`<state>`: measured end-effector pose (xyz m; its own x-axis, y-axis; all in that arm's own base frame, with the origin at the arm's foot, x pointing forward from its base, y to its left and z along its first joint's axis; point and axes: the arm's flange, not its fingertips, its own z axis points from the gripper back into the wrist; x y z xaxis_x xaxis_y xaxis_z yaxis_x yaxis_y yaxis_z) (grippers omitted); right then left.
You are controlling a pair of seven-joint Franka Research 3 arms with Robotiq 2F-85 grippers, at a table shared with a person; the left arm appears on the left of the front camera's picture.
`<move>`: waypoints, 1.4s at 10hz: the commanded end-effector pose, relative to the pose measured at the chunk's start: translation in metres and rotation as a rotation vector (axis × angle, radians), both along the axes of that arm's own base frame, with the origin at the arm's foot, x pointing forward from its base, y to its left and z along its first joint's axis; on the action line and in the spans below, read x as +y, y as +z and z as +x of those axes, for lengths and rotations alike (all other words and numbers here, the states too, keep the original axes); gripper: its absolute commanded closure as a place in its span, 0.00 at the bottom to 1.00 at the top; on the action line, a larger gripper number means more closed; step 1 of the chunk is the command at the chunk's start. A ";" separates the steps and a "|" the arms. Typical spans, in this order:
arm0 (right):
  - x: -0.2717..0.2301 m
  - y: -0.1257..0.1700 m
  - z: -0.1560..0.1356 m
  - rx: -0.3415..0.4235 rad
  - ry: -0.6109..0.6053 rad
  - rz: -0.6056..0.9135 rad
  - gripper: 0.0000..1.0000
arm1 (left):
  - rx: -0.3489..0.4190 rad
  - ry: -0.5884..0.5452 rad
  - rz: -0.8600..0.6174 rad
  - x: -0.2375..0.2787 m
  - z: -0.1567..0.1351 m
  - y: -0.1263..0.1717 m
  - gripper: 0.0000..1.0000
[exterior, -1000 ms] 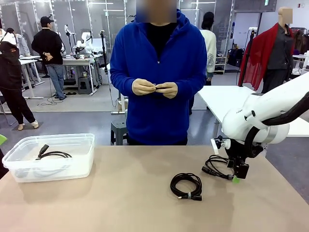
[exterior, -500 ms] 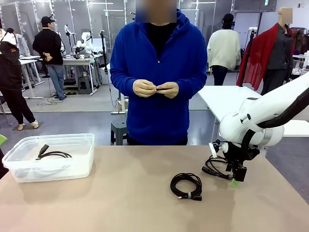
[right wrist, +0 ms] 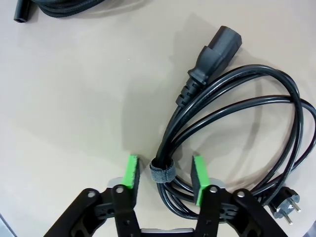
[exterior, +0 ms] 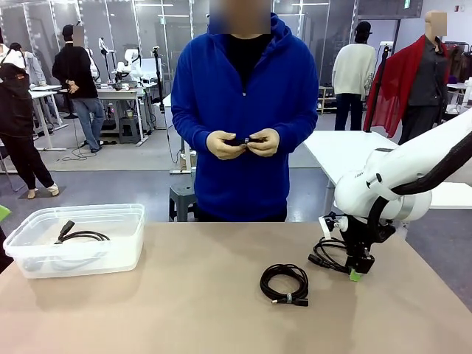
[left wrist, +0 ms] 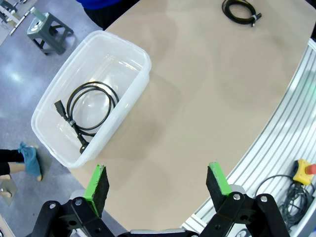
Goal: Organize and store the cables.
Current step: Place the Power Cable into the Organizing box.
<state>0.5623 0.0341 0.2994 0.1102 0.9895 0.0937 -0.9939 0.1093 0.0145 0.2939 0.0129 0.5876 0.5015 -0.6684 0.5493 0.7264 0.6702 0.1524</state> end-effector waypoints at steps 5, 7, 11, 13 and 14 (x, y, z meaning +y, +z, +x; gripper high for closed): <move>0.005 0.010 -0.003 0.011 -0.010 -0.022 1.00 | 0.004 -0.003 0.000 -0.001 0.000 0.000 0.00; 0.011 0.035 -0.009 0.018 -0.033 -0.039 1.00 | 0.004 -0.003 0.000 -0.001 0.000 0.000 0.00; 0.027 0.096 -0.013 0.049 -0.120 -0.030 1.00 | 0.004 -0.003 0.000 -0.001 0.000 0.000 0.00; 0.039 0.113 -0.016 0.075 -0.148 -0.052 1.00 | 0.004 -0.003 0.000 -0.001 0.000 0.000 0.00; 0.046 0.120 -0.018 0.072 -0.141 -0.065 1.00 | 0.004 -0.003 0.000 -0.001 0.000 0.000 0.00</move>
